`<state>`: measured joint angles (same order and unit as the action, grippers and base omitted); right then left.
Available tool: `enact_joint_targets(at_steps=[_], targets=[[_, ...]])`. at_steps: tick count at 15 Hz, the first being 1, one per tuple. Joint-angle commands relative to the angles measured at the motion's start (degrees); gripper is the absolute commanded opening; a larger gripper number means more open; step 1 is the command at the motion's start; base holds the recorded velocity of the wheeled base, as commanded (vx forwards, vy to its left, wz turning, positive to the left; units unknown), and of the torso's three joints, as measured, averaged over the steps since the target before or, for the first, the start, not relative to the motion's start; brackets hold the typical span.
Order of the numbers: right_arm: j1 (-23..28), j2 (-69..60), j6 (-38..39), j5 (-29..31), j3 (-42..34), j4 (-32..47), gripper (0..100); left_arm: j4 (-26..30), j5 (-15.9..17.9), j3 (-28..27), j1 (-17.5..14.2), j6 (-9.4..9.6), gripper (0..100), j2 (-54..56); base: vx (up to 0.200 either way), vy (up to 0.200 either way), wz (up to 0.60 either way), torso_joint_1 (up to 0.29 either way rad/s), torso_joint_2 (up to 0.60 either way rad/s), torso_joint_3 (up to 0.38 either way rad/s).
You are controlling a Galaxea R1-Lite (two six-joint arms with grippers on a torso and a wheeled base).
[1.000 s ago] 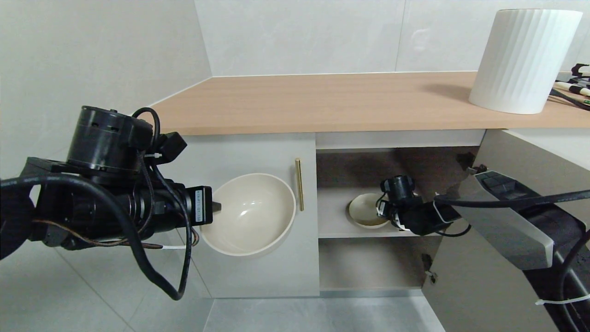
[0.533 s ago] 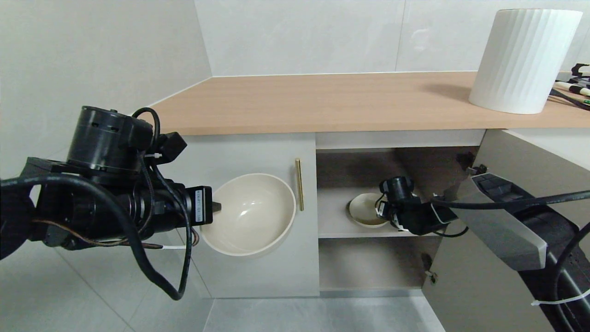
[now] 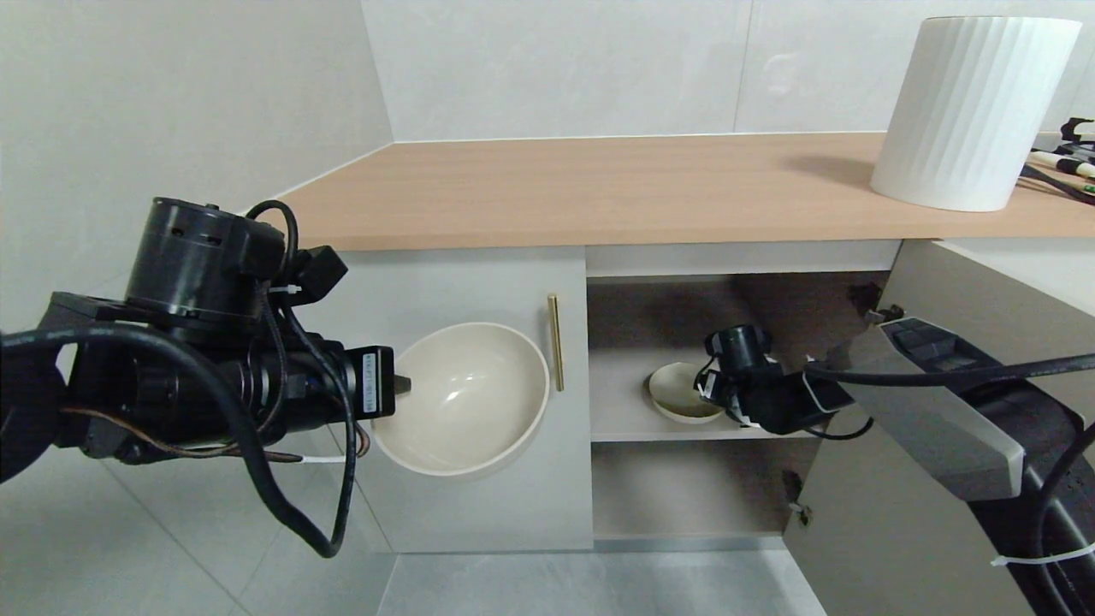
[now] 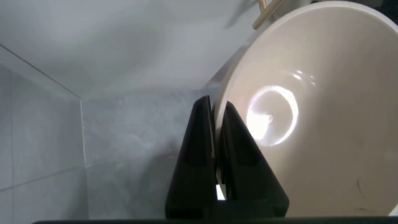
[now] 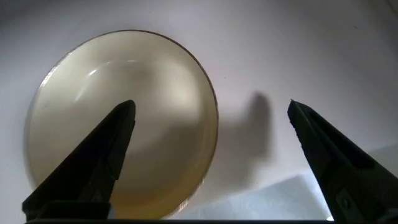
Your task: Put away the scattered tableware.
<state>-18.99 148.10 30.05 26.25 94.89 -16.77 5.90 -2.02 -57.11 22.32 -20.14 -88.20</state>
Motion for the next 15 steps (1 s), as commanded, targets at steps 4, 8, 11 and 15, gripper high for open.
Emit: enact_joint_targets(at_steps=[4, 8, 11, 15], targets=[[-6.9, -24.4, 1.4, -4.9, -22.6, -0.2, 100, 0.0, -0.1, 1.0, 4.2, 0.19, 0, -3.3, 0.0, 0.0, 0.0, 0.0, 0.0, 0.0], [-14.5, -41.8, -3.3, -10.4, -33.0, 0.1, 100, -1.2, -2.0, 1.0, 7.4, 3.0, 0, -9.7, 0.0, 0.0, 0.0, 0.0, 0.0, 0.0], [-20.3, -50.4, -10.0, -12.8, -39.3, 0.4, 100, -5.4, -8.8, 1.2, 9.5, 3.0, 0, -15.7, 0.0, 0.0, 0.0, 0.0, 0.0, 0.0], [-25.6, -49.5, -10.6, -13.1, -40.0, 4.3, 100, -11.0, -12.1, 1.8, 13.8, 2.82, 0, -19.5, 0.0, 0.0, 0.0, 0.0, 0.0, 0.0]])
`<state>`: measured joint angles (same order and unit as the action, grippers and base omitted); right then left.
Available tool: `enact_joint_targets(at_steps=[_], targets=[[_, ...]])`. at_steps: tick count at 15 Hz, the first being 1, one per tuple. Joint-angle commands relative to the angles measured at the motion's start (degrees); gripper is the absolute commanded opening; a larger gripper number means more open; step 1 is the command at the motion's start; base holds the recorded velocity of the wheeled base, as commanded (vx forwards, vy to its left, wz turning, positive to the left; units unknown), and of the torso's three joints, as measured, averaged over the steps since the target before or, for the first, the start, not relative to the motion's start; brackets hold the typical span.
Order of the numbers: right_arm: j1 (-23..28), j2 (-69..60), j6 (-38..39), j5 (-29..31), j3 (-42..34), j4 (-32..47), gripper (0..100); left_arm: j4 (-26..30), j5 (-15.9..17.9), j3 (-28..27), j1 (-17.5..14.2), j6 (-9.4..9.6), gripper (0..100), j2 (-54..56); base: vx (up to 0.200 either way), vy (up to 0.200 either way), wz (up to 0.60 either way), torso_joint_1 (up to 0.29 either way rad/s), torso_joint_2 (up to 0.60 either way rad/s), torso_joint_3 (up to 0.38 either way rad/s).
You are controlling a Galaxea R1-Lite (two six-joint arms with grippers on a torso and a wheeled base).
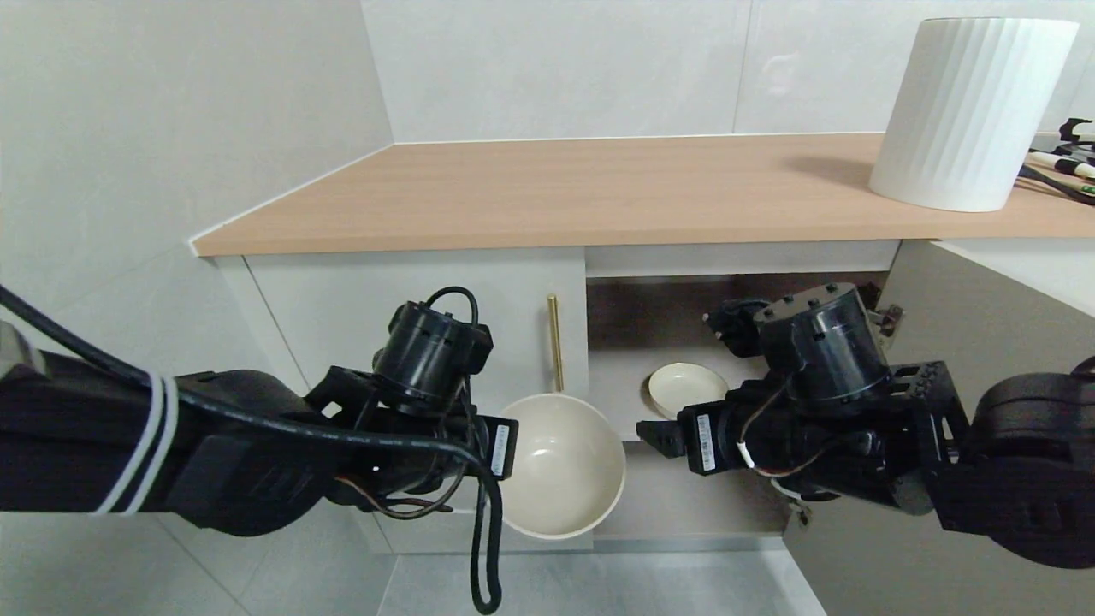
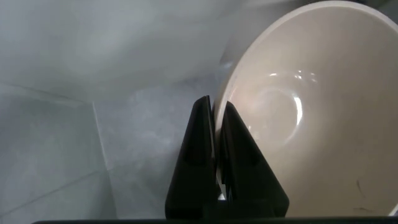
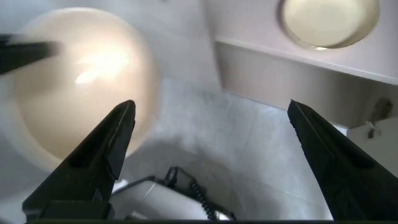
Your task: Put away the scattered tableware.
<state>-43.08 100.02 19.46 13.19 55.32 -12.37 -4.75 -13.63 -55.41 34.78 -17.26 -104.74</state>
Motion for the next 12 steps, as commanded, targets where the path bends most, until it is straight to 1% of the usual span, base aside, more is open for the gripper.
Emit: enact_joint_targets(at_steps=[1, 2, 3, 4, 6, 7, 9, 12], targets=[[-1.9, -0.8, 0.0, 0.0, -0.5, 0.0, 100, -1.2, -1.4, 0.1, 1.9, -0.05, 0, -3.6, 0.0, 0.0, 0.0, 0.0, 0.0, 0.0], [-2.4, 0.3, 0.0, 0.0, -0.6, 0.0, 100, -2.6, -2.2, 0.2, 2.5, -0.14, 0, -4.3, 0.0, 0.0, 0.0, 0.0, 0.0, 0.0], [-2.4, 0.3, 0.0, 0.0, -0.6, 0.0, 100, -2.6, -2.2, 0.2, 2.5, -0.14, 0, -4.3, 0.0, 0.0, 0.0, 0.0, 0.0, 0.0], [-3.1, 2.4, 0.1, 0.0, -0.5, 0.0, 100, -5.4, -3.0, 1.1, 2.5, -0.23, 0, -4.4, 0.0, 0.0, 0.0, 0.0, 0.0, 0.0], [-3.2, 3.8, 0.2, 0.0, -0.2, -0.1, 100, -7.1, -3.7, 1.6, 2.7, -0.58, 0, -4.1, 0.0, 0.0, 0.0, 0.0, 0.0, 0.0], [-3.5, 4.9, 1.0, 0.1, 0.1, -0.5, 100, -8.2, -4.7, 1.8, 3.5, -0.84, 0, -4.1, 0.0, 0.0, 0.0, 0.0, 0.0, 0.0], [-3.9, 6.3, 2.1, 0.2, 0.8, -0.6, 100, -8.5, -5.4, 1.8, 3.7, -0.93, 0, -4.0, 0.0, 0.0, 0.0, 0.0, 0.0, 0.0], [-3.9, 7.0, 4.1, 0.3, 2.0, -0.6, 100, -8.8, -5.4, 1.9, 4.0, -0.93, 0, -3.5, 0.0, 0.0, 0.0, 0.0, 0.0, 0.0]])
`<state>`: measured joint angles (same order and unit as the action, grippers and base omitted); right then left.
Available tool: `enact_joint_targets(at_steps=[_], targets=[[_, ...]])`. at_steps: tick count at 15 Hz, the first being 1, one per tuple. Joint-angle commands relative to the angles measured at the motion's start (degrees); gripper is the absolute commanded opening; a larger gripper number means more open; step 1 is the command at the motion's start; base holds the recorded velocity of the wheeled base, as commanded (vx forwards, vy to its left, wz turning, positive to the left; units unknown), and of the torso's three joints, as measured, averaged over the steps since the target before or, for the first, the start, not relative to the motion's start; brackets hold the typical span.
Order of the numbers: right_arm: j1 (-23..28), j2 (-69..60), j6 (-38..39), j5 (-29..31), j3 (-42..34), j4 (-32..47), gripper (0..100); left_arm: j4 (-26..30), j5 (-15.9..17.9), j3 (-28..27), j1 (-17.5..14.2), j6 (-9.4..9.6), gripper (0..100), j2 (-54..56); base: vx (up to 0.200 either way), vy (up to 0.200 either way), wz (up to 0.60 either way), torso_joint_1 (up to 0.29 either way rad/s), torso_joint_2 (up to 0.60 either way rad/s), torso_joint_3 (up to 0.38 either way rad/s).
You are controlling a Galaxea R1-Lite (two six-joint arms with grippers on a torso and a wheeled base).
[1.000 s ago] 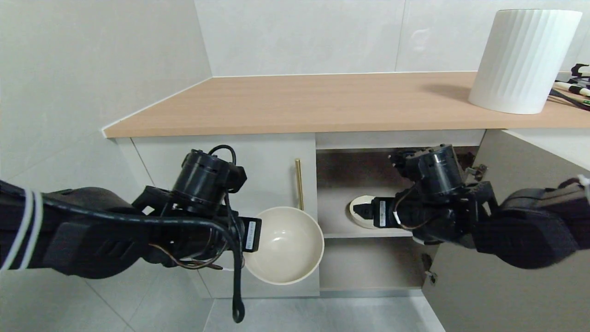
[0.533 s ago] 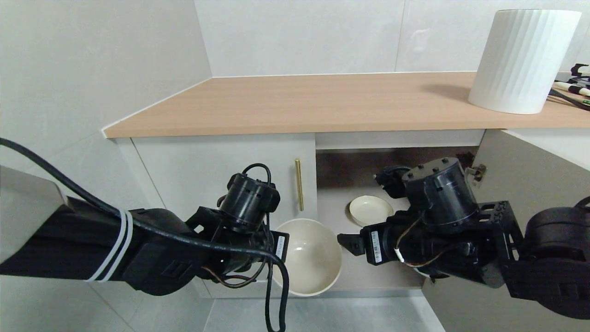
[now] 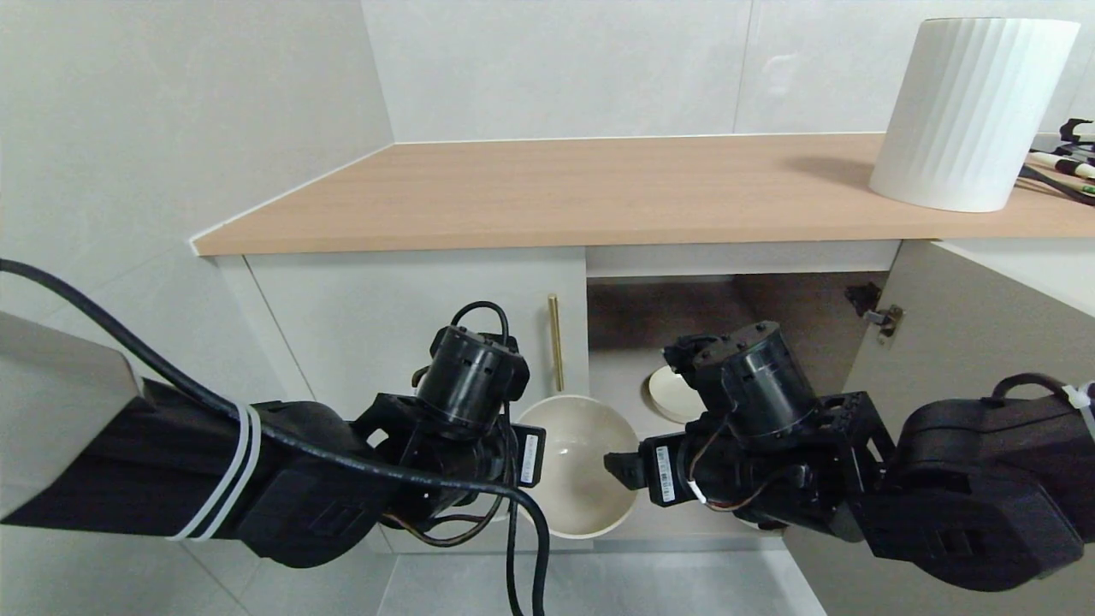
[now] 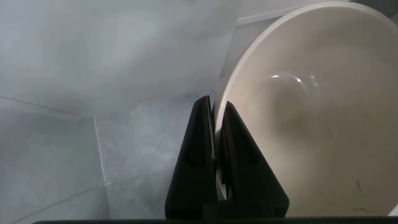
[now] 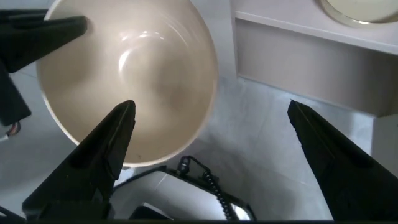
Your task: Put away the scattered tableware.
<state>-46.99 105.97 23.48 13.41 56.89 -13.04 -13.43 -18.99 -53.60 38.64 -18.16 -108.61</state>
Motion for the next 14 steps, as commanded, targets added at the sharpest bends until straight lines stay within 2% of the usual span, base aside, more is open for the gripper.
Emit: enact_joint_targets(at_steps=[1, 5, 6, 14], targets=[[0.0, 1.1, 0.4, 0.0, 0.7, -0.1, 100, -0.1, 0.0, 0.1, 0.3, -0.03, 0, 0.5, 0.0, 0.0, 0.0, 0.0, 0.0, 0.0], [0.0, 2.7, 0.5, 0.2, 1.2, -1.3, 100, -0.1, -0.1, 0.1, 0.6, -0.12, 0, 1.0, 0.0, 0.0, 0.0, 0.0, 0.0, 0.0], [0.0, 3.3, 0.5, 0.3, 1.3, -2.1, 0, -0.1, 0.0, 0.1, 0.6, -0.12, 0, 1.2, 0.0, 0.0, 0.0, 0.0, 0.0, 0.0], [0.0, 4.4, 2.4, 0.2, 2.6, -2.4, 0, -0.2, 0.0, 0.3, 1.2, -0.12, 0, 1.4, 0.0, 0.0, 0.0, 0.0, 0.0, 0.0]])
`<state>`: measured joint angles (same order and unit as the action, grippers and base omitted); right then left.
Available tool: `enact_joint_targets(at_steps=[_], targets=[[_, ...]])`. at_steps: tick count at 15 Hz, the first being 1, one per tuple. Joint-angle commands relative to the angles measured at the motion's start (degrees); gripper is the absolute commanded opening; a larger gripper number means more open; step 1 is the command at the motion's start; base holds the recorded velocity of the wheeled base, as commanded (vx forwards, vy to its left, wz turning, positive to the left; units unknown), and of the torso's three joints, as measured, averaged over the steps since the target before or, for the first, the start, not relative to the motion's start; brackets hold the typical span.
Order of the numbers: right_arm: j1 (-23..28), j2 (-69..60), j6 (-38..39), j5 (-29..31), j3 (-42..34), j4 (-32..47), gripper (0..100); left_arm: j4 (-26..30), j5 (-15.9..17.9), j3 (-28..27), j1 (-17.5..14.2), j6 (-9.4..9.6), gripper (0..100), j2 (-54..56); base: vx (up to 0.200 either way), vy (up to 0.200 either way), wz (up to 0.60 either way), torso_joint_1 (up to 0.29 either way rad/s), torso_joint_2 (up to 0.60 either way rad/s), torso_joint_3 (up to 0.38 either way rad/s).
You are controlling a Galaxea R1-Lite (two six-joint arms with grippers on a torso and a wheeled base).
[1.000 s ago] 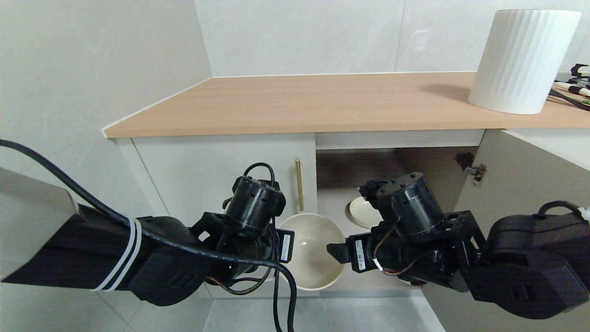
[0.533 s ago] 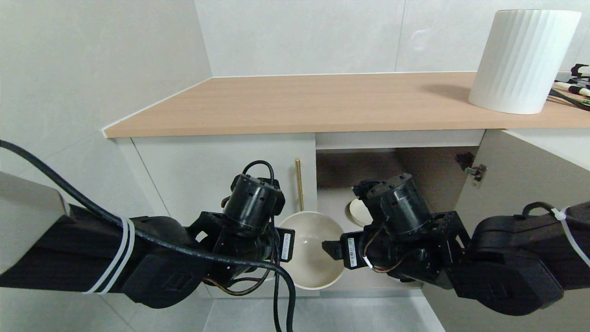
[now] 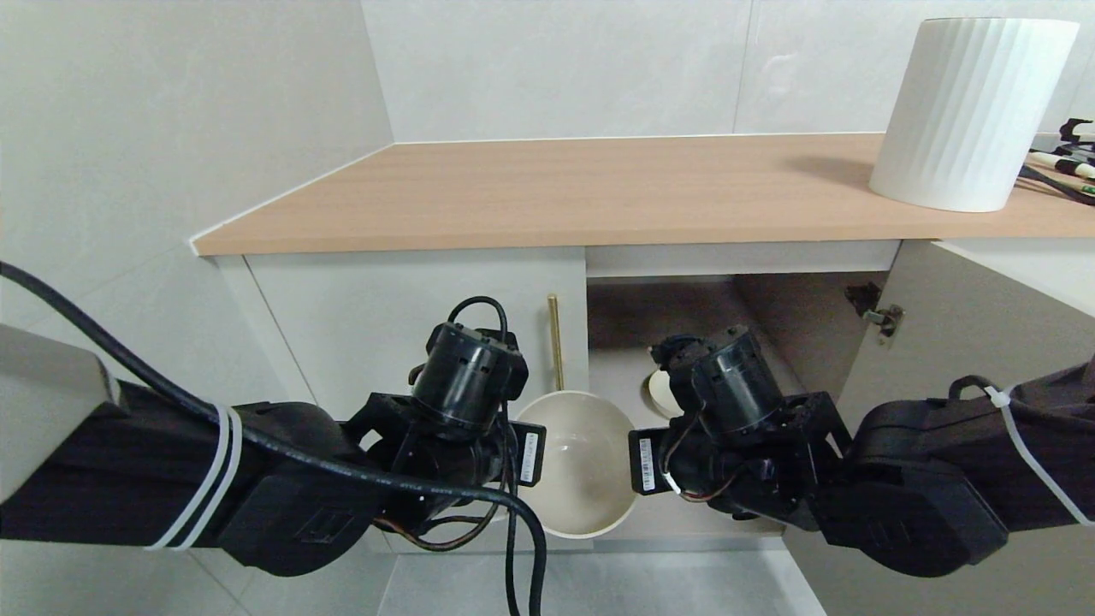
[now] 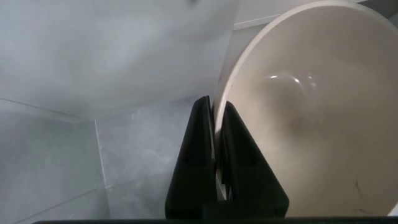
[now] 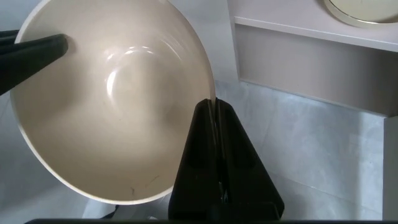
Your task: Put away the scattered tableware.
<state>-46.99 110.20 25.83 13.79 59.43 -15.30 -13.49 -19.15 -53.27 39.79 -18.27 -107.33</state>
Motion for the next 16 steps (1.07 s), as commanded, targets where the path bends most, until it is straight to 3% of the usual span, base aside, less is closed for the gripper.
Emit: enact_joint_targets(at_steps=[1, 4, 5, 11, 16], targets=[[0.0, 0.1, 0.0, -0.2, 0.1, -0.2, 0, 0.0, 0.2, 0.0, 0.0, -0.01, 0, 0.1, 0.0, 0.0, 0.0, 0.0, 0.0, 0.0], [0.0, 0.2, -0.1, -0.1, 0.1, -0.2, 0, 0.0, 0.2, 0.1, 0.0, -0.01, 0, 0.1, 0.0, 0.0, 0.0, 0.0, 0.0, 0.0], [0.0, 0.2, -0.1, -0.1, 0.1, -0.2, 0, 0.0, 0.2, 0.1, 0.0, 0.08, 100, 0.1, 0.0, 0.0, 0.0, 0.0, 0.0, 0.0], [0.4, 0.9, -0.1, -0.1, 0.1, -0.1, 0, -2.3, -0.6, 0.5, -0.1, -0.62, 100, 3.0, 0.0, 0.0, 0.0, 0.0, 0.0, 0.0], [9.2, 4.0, -0.1, -0.2, 1.9, -0.1, 0, -2.3, -0.6, 0.9, -1.9, -0.36, 100, 7.9, 0.0, 0.0, 0.0, 0.0, 0.0, 0.0]])
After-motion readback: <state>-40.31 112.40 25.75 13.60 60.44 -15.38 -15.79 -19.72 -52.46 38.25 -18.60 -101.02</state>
